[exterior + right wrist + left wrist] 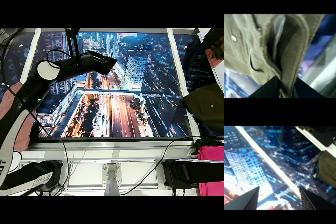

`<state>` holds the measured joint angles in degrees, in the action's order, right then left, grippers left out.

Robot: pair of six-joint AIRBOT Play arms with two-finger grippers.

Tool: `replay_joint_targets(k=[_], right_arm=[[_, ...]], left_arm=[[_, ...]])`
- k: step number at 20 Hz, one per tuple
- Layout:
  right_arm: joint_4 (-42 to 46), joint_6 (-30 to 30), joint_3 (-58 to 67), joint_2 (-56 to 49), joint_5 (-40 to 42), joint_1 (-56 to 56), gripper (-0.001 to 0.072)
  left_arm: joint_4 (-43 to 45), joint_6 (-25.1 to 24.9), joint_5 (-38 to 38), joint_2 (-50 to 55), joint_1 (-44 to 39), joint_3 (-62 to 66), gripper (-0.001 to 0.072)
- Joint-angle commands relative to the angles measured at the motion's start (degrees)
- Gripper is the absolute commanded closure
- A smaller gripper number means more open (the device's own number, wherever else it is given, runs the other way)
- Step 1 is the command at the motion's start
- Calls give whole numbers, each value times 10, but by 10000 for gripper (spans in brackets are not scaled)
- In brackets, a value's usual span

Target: Fold the clothes and pants, and hang the long-sleeved shirts on hangers.

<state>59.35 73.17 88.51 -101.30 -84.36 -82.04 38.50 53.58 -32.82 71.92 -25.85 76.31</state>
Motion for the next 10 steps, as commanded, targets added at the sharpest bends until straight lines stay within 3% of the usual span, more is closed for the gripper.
replay_joint_targets(k=[1,4,5,6,7,10], right_arm=[[-3,25,1,2,19,-19,619],[-5,76,12,20,36,-19,574],[-6,89,26,26,37,-19,426],[-7,102,41,33,38,-19,197],[-11,104,55,42,41,-19,23],[-80,104,67,72,54,-18,38]], left_arm=[[0,0,0,0,0,0,166],[0,0,0,0,0,0,166],[0,0,0,0,0,0,165],[0,0,0,0,0,0,165],[0,0,0,0,0,0,164],[0,0,0,0,0,0,164]])
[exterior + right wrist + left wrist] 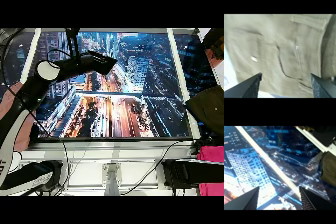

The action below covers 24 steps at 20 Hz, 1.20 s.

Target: Fold the clothes and pants, and hang the long-sleeved shirts on hangers.

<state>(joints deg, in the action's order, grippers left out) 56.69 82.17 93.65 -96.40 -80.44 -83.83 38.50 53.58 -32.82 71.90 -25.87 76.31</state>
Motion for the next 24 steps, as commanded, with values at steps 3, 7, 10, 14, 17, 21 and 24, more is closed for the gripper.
replay_joint_targets(k=[3,7,10,14,17,21,24], right_arm=[[-204,-34,16,45,2,13,563],[-470,-175,16,76,-54,106,688],[-579,-204,19,109,-85,234,690],[-579,-203,87,142,-80,416,690],[-568,-203,157,150,-63,520,690],[-550,-203,218,151,-49,602,689],[-525,-203,221,151,-49,627,687]], left_arm=[[0,0,7,0,0,0,173],[1,-5,51,-16,10,0,697],[6,-5,55,-60,35,1,699],[101,61,53,-164,70,1,699],[143,133,6,-243,108,1,700],[170,176,-51,-323,132,1,698],[171,176,-86,-352,138,1,696]])
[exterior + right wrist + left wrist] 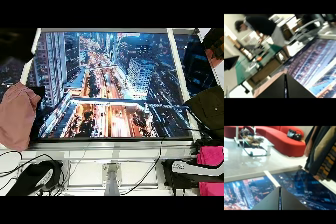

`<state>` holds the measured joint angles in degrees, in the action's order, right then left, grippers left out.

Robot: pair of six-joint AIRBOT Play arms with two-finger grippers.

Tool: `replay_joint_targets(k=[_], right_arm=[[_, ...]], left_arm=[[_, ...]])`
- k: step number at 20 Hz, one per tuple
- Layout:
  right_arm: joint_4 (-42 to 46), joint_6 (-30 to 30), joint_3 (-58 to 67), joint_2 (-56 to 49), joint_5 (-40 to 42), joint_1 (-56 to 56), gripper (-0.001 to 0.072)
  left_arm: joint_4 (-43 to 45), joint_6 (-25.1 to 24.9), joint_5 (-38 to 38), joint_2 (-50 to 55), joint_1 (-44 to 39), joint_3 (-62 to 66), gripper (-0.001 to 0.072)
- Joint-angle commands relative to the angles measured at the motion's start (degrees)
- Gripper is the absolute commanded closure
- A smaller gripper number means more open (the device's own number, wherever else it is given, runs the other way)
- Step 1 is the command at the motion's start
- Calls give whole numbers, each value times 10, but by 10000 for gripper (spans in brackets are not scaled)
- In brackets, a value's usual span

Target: Fold the clothes and pants, and hang the long-sleeved shirts on hangers.

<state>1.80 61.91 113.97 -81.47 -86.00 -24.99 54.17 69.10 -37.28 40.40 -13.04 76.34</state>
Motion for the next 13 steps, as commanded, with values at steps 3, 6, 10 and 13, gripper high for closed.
replay_joint_targets(k=[3,6,10,13], right_arm=[[57,-1,17,1,7,44,686],[60,-1,17,1,7,44,686],[60,-1,17,1,7,44,686],[60,-1,17,1,7,44,685]], left_arm=[[11,21,-63,-50,9,0,696],[11,21,-64,-54,9,0,696],[11,21,-66,-51,9,0,696],[11,21,-66,-51,9,0,696]])
